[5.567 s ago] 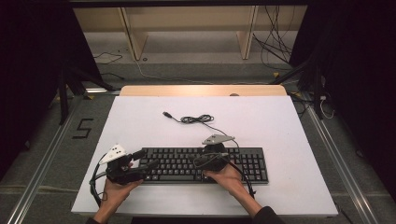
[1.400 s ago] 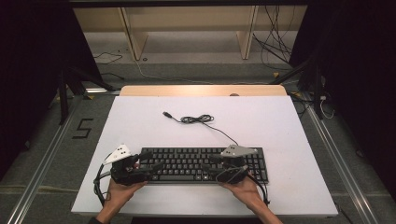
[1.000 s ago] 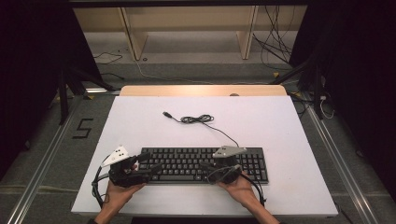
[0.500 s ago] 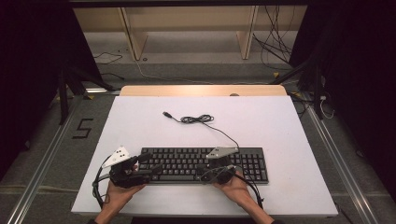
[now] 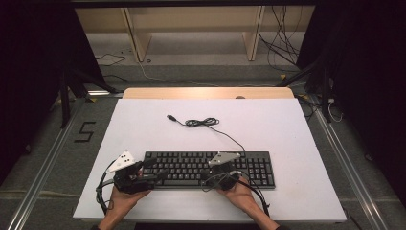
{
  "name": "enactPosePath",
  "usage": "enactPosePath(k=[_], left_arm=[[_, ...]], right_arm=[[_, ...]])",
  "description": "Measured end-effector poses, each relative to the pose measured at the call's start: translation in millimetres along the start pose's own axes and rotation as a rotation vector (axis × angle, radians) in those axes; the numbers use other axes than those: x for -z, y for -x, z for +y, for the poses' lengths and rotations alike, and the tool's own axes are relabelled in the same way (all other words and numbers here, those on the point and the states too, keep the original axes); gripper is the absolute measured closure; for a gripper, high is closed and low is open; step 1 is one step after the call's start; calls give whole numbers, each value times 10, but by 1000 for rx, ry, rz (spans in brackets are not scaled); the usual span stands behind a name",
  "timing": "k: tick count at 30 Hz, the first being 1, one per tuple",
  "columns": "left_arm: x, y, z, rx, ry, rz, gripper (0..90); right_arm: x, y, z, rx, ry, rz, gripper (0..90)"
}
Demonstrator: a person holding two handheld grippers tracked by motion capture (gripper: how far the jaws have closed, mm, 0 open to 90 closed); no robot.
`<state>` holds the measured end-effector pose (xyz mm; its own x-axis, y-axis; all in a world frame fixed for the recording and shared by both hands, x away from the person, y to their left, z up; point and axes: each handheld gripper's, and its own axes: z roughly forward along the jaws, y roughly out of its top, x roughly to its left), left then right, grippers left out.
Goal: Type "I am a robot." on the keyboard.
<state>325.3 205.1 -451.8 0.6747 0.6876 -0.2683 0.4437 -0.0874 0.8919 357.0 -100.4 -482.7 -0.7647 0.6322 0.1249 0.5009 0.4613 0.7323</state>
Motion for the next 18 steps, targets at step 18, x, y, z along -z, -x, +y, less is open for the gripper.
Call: enactPosePath(k=[18], left_arm=[[1, -9, -1, 4, 4, 5, 272]], right_arm=[[340, 129, 26, -76, 157, 21, 733]])
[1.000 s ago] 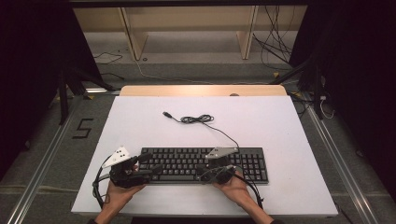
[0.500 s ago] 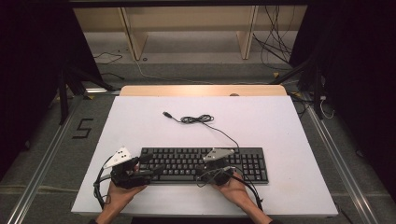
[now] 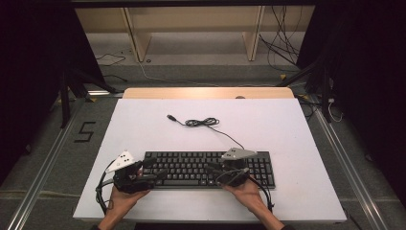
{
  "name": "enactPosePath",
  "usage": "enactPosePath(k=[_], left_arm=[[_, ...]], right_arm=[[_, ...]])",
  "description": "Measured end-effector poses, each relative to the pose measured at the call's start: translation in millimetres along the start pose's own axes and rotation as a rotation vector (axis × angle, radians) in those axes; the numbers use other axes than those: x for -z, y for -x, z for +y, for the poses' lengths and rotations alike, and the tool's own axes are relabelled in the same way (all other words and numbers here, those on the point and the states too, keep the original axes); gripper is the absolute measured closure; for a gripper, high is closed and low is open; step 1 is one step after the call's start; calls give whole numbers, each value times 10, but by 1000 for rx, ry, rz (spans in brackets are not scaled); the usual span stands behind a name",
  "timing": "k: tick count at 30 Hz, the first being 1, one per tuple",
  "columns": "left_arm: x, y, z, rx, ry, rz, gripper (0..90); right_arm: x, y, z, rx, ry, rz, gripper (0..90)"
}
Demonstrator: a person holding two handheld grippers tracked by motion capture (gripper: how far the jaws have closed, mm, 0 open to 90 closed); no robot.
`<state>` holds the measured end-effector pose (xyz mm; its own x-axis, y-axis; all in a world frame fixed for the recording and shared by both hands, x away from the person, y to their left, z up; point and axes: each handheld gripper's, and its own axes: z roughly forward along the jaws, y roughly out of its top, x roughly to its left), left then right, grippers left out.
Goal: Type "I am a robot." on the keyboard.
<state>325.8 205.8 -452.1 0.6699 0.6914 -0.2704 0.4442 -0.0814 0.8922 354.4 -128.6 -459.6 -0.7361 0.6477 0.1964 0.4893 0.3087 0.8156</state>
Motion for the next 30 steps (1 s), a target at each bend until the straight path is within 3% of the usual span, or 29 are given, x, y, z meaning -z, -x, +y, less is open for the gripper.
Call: enactPosePath(k=[7, 12, 20, 30], left_arm=[[5, -2, 3, 1, 0, 0, 271], [11, -10, 5, 3, 0, 0, 270], [8, -11, 7, 4, -1, -2, 270], [11, -13, 8, 7, 1, -4, 268]], right_arm=[[229, 50, 13, -18, 68, -3, 539], [373, 60, 6, -28, 107, -9, 466], [578, 91, -47, -37, 156, -29, 414], [721, 126, -147, -18, 175, -53, 360]])
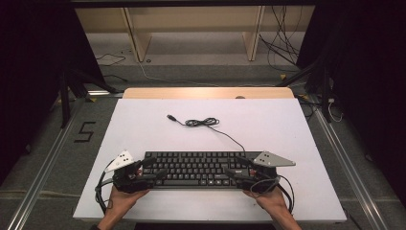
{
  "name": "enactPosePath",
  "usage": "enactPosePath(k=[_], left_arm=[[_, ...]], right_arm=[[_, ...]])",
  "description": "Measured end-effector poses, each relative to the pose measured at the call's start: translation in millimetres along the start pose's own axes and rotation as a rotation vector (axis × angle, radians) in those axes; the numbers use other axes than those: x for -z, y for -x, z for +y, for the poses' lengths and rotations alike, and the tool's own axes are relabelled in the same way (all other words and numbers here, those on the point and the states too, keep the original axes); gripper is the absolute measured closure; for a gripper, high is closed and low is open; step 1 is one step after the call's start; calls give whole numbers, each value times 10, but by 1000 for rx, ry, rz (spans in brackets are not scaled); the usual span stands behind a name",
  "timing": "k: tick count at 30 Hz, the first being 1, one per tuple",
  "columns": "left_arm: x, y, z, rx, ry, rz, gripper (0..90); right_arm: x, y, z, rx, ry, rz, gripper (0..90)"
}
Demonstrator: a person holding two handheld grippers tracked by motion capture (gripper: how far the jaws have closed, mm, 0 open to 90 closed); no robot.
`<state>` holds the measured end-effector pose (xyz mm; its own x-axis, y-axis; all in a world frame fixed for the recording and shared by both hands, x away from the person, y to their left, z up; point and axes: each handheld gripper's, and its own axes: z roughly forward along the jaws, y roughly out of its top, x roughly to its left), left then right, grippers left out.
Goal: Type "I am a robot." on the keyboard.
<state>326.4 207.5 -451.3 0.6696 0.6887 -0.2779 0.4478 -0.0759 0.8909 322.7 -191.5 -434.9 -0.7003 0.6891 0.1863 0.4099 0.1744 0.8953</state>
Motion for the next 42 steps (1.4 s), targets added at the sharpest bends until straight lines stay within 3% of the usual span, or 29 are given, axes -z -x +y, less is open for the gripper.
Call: enactPosePath(k=[10, 20, 42], left_arm=[[-2, 4, -1, -6, -2, -5, 268], [0, 8, -3, -8, -2, -12, 267], [-8, 18, 0, -11, 0, -14, 264]], right_arm=[[170, 18, -66, 6, 45, -32, 316], [302, 16, -165, 9, 56, -55, 286], [320, 44, -208, 16, 39, -83, 256]])
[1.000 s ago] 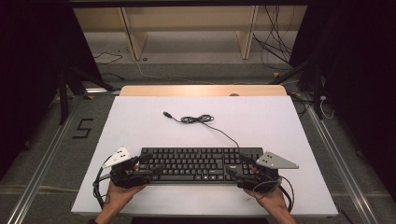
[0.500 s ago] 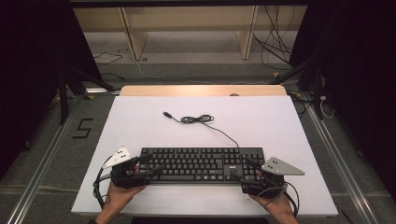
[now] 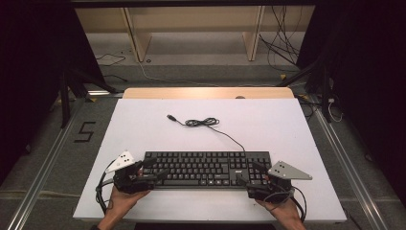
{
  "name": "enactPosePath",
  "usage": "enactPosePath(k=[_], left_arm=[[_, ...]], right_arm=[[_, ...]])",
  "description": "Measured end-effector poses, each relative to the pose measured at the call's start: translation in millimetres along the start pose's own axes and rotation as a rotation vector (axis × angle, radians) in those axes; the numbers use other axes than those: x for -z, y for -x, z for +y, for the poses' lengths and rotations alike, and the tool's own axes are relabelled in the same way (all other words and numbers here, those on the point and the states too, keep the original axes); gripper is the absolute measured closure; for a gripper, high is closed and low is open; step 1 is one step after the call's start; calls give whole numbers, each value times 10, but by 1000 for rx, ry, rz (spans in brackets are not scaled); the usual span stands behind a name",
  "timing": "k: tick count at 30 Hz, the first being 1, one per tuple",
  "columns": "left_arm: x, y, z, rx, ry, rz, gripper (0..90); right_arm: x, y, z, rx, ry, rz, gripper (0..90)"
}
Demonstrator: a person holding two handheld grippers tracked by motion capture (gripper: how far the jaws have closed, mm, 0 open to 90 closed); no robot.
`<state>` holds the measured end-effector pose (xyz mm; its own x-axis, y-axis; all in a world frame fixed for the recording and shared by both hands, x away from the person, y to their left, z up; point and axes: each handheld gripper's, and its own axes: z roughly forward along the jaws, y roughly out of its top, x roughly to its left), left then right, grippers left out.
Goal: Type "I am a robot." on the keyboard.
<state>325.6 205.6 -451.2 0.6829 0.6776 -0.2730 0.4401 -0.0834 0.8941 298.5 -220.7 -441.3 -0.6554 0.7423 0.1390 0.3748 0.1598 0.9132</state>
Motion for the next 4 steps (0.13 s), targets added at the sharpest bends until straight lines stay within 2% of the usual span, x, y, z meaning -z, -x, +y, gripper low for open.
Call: enactPosePath(k=[4], left_arm=[[-1, -2, 0, 0, -1, 1, 264]], right_arm=[[-3, 0, 0, 1, 0, -1, 254]])
